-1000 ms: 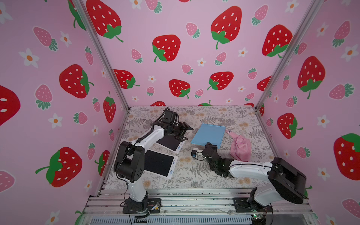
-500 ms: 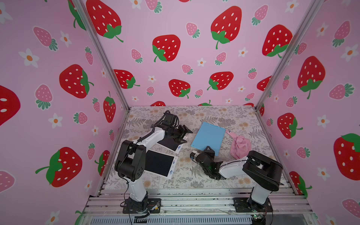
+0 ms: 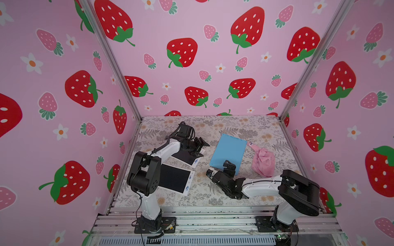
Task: Wipe the drawing tablet
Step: Adjust the drawing tablet at the center of the board.
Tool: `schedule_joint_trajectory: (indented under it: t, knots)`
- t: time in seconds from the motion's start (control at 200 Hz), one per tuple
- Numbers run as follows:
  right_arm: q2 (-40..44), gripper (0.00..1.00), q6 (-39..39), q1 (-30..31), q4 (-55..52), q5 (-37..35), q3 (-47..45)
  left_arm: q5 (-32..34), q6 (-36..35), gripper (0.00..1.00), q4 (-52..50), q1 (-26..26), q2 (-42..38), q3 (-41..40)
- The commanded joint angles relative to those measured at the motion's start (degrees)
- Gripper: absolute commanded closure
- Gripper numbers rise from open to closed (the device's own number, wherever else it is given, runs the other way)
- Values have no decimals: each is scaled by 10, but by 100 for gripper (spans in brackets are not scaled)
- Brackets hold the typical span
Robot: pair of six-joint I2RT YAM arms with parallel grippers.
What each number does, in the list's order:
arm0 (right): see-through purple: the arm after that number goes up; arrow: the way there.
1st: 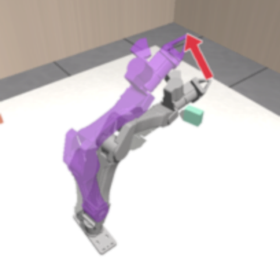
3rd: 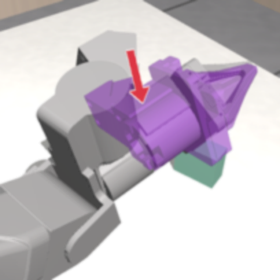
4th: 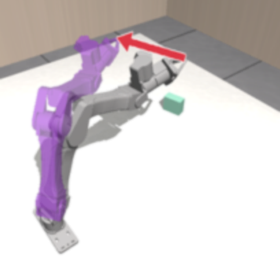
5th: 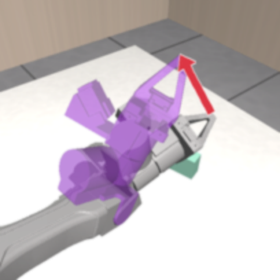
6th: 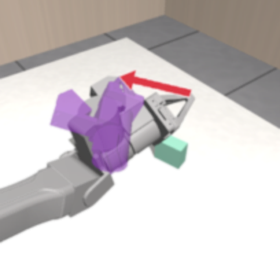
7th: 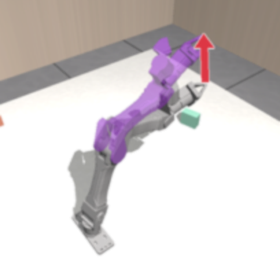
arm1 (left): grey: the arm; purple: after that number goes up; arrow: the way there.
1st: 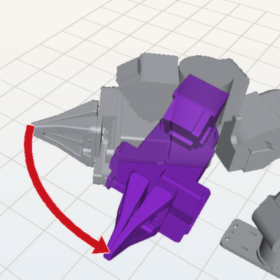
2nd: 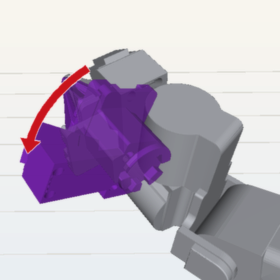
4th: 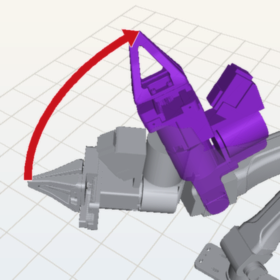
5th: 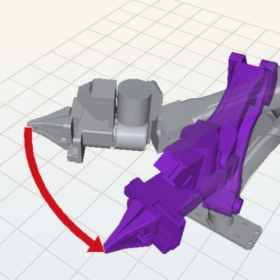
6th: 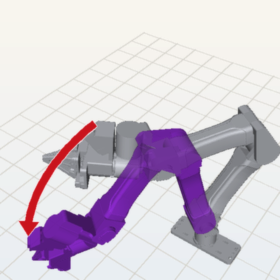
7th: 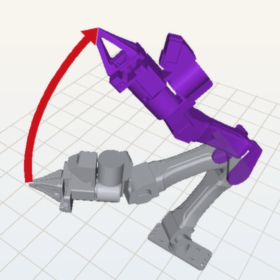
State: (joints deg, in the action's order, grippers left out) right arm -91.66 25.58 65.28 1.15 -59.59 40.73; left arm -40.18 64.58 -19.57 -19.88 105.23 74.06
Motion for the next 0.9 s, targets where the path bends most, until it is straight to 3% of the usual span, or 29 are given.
schedule_joint_trajectory:
  t: [0.0, 0.075, 0.165, 0.29, 0.4, 0.565, 0.895]
  knots:
    - [59, 1, -102, -6, -113, 31, 53, -16, -16, 26, -14, 0, 16, 25]
    - [95, 1, -232, -67, -240, 111, 117, -17, -32, 27, -21, -2, 35, 44]
    - [123, 1, -386, -205, -336, 275, 173, -11, -68, 31, -41, -8, 66, 83]
    - [102, 1, -535, -378, -378, 485, 212, 11, -111, 32, -63, -24, 116, 140]
    - [70, 1, -622, -451, -366, 595, 216, 27, -139, 31, -69, -34, 157, 178]
    - [28, 1, -703, -500, -346, 652, 211, 71, -166, 27, -100, -40, 173, 186]
    - [8, 0, -723, -527, -314, 682, 194, 126, -184, 23, -107, -36, 141, 99]
